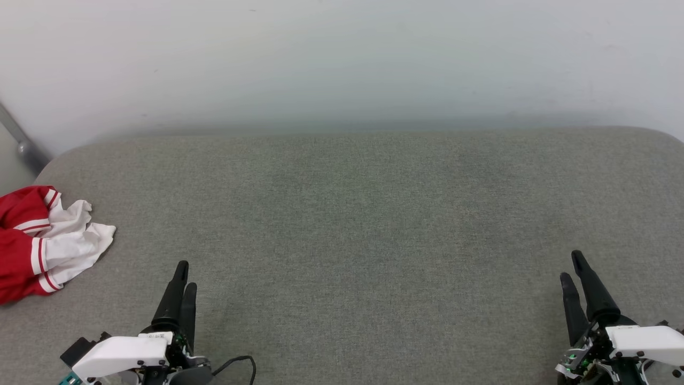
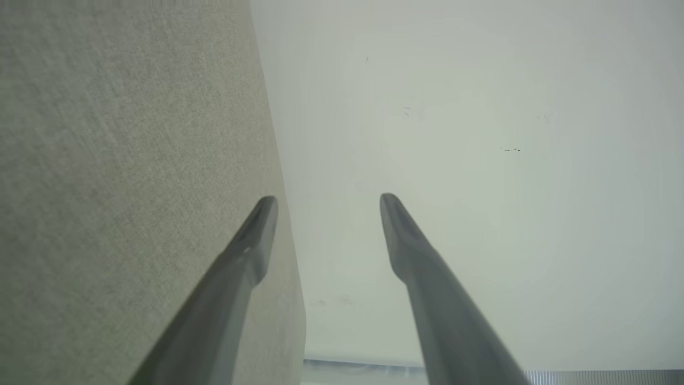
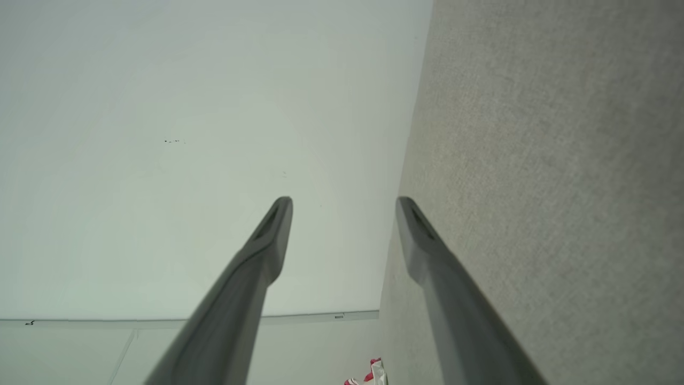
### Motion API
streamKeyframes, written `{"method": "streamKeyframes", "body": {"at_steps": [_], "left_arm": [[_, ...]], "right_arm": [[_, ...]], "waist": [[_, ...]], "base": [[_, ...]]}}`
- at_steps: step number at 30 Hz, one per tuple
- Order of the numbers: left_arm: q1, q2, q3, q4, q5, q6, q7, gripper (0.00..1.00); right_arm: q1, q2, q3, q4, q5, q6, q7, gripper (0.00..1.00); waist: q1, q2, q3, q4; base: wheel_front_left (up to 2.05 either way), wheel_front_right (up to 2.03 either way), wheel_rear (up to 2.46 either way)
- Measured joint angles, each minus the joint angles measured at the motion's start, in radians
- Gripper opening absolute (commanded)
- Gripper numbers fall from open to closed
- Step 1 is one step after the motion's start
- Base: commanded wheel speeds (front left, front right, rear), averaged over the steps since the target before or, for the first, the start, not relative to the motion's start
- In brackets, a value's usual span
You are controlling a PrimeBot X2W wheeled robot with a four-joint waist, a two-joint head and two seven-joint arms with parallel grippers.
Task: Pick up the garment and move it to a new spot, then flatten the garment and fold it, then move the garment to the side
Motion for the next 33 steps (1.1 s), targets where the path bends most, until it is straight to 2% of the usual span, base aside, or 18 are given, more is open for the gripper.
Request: {"method": "streamKeyframes", "body": {"at_steps": [7, 22, 33], "left_arm": [[0.001, 0.000, 0.007, -0.040, 0.117, 0.026, -0.033, 1.00], [0.025, 0.000, -0.049, -0.130, 0.478, 0.142, -0.096, 1.00], [0.044, 0.007, -0.096, -0.157, 0.700, 0.200, -0.135, 1.00]], "right_arm": [[0.010, 0.000, 0.000, -0.036, -0.124, 0.000, -0.035, 1.00], [0.043, 0.001, 0.023, -0.119, -0.514, 0.000, -0.098, 1.00], [0.065, 0.001, 0.050, -0.162, -0.734, 0.000, -0.139, 1.00]], "waist": [[0.0000, 0.0000, 0.001, 0.000], [0.0001, 0.0000, 0.000, 0.004], [0.0000, 0.0000, -0.004, 0.007]], "base": [[0.00, 0.00, 0.00], [0.00, 0.00, 0.00], [0.00, 0.00, 0.00]]}}
